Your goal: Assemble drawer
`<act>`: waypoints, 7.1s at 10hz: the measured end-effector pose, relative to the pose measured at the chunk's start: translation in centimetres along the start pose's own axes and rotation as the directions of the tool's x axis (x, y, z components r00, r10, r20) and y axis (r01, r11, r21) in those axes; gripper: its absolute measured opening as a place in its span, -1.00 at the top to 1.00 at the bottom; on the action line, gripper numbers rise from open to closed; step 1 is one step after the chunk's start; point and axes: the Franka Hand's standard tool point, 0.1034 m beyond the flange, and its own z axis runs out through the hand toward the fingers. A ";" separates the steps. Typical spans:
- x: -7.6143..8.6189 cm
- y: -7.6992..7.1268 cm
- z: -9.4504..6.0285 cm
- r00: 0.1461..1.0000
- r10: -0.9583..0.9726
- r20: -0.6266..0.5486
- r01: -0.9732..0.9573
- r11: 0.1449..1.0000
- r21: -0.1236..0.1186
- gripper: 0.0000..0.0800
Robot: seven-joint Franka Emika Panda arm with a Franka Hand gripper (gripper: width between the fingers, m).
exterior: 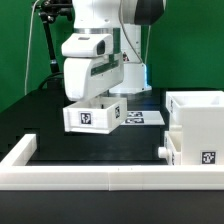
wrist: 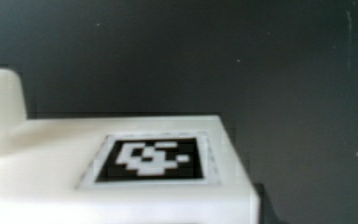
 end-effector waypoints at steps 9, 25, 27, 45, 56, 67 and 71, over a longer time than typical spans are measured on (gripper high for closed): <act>2.7 3.8 -0.1 0.977 -0.211 0.042 0.212 0.977 -0.019 0.89; 8.5 6.0 0.3 0.951 -0.306 0.049 0.305 0.952 0.015 0.89; 8.7 6.1 0.2 0.954 -0.295 0.050 0.295 0.955 0.016 0.89; 11.5 5.5 -0.2 0.950 -0.309 0.034 0.309 0.951 0.008 0.40; 5.2 7.3 -3.1 0.924 -0.379 0.048 0.378 0.925 0.035 -0.62; 8.8 7.2 -0.2 0.968 -0.205 -0.144 0.223 0.967 0.123 -0.62; 11.6 5.5 0.1 0.976 -0.158 -0.150 0.180 0.972 0.149 -0.62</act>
Offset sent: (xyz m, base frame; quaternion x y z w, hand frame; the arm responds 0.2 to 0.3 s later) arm 0.0401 0.0132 0.0039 0.0036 -0.0219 -0.1391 0.9900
